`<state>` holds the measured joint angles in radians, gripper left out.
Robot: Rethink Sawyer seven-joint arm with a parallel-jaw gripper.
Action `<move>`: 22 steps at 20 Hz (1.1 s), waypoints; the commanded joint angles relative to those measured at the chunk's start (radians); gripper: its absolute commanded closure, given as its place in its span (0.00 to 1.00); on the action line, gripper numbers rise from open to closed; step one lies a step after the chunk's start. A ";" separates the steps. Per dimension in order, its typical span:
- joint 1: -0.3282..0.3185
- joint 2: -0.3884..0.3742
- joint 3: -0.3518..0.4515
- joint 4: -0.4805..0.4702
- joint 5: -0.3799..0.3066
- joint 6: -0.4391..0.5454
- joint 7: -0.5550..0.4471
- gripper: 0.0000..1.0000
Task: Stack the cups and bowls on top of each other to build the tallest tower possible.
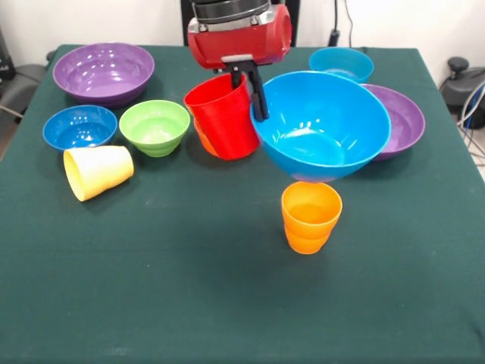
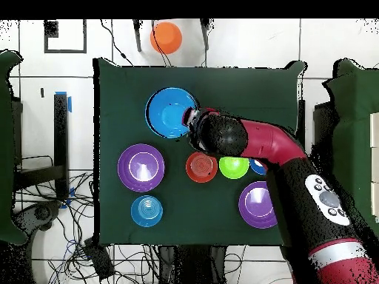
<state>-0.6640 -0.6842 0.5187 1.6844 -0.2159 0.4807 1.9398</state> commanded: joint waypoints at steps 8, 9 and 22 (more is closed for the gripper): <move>0.099 0.030 -0.081 -0.209 -0.012 0.189 0.027 1.00; 0.093 0.035 -0.073 -0.214 -0.007 0.184 0.020 1.00; 0.111 0.114 -0.047 -0.437 0.026 0.327 -0.029 1.00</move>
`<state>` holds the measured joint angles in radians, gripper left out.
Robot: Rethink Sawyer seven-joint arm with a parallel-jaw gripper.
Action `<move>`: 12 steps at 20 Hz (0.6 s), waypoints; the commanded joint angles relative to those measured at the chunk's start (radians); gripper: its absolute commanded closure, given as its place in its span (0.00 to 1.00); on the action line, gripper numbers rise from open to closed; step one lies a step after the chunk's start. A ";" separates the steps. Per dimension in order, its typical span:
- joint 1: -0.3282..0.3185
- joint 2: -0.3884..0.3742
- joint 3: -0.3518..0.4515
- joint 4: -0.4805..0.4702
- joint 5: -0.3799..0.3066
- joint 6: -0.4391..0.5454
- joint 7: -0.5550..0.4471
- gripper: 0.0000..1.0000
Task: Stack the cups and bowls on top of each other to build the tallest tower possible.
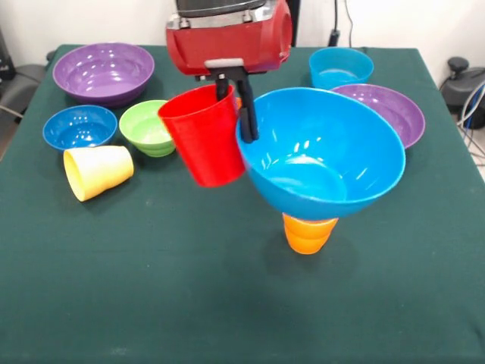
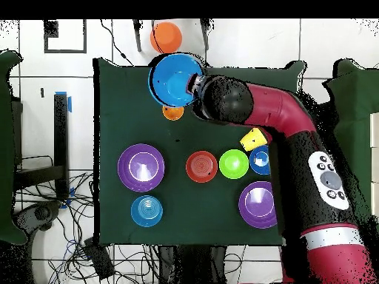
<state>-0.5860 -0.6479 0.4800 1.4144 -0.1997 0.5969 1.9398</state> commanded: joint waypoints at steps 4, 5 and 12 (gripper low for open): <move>0.022 0.097 0.008 -0.171 0.017 0.191 -0.035 1.00; 0.018 0.101 0.015 -0.167 0.018 0.184 -0.037 1.00; 0.031 0.116 0.012 -0.143 0.007 0.057 0.020 1.00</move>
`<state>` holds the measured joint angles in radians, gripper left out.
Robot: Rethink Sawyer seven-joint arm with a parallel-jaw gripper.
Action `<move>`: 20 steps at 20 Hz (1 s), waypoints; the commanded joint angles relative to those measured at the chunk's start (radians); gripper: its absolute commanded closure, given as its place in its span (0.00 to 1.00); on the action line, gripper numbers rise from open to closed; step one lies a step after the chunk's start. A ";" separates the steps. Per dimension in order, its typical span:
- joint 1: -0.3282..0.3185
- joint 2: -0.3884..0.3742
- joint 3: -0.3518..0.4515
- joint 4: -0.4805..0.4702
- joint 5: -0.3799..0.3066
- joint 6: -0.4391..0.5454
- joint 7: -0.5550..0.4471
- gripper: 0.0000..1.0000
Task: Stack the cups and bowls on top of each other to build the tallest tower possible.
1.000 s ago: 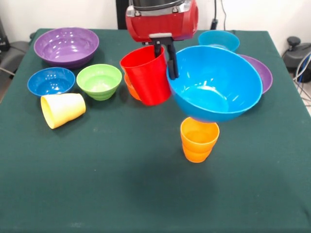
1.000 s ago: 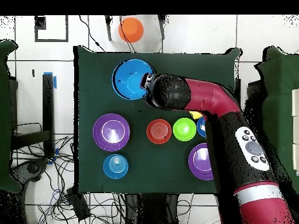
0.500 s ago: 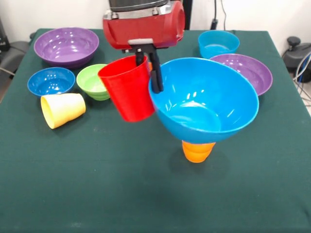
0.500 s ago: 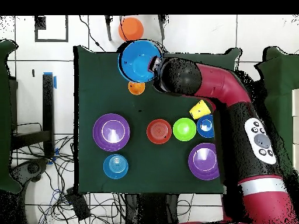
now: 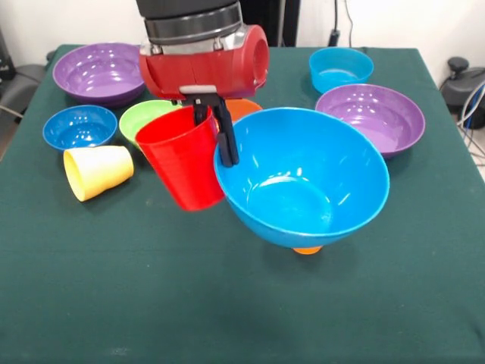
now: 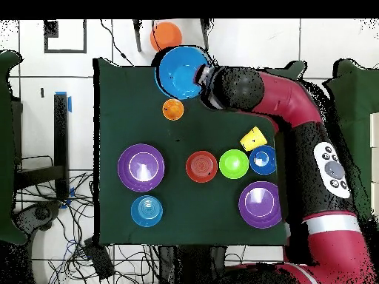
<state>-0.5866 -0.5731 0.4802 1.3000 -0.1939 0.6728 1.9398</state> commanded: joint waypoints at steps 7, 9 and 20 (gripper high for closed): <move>0.050 0.034 -0.004 0.008 -0.014 -0.078 0.055 1.00; 0.058 0.025 -0.008 0.036 -0.006 -0.099 0.082 1.00; 0.041 -0.016 0.027 0.197 0.082 -0.188 0.157 1.00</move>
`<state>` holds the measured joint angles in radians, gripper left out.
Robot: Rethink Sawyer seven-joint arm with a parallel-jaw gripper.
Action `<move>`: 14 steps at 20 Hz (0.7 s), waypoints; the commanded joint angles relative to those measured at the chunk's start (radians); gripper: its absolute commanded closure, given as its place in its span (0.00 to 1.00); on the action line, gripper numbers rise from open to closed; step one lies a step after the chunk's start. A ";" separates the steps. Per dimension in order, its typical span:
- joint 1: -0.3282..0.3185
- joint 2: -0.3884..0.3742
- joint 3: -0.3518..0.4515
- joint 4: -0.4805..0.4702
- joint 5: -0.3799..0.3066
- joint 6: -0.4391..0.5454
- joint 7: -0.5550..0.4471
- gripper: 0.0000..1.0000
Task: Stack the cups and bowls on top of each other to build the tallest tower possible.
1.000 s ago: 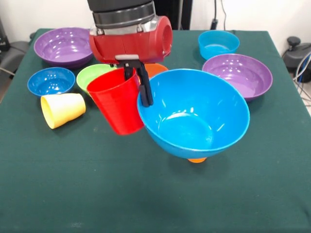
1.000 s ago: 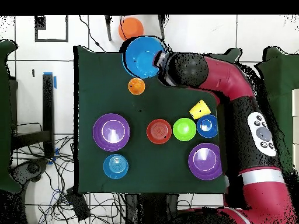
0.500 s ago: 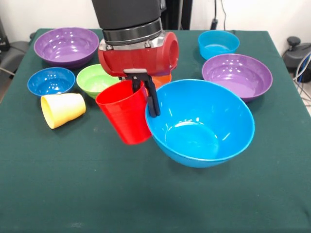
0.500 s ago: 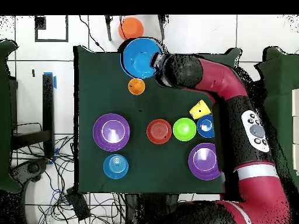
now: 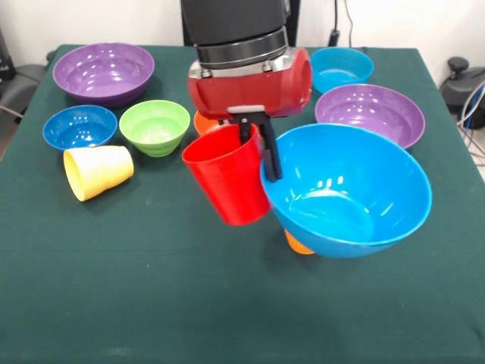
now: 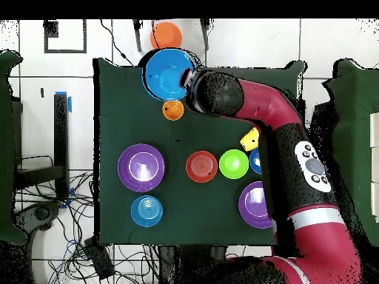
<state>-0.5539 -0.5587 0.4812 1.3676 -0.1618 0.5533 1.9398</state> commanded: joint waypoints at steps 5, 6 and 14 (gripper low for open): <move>-0.022 -0.035 0.059 0.188 0.082 -0.114 0.131 1.00; -0.019 -0.041 0.049 0.194 0.081 -0.115 0.128 1.00; -0.011 -0.050 0.004 0.207 0.094 -0.118 0.135 1.00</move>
<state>-0.5657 -0.6046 0.4969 1.5140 -0.0994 0.4748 1.9398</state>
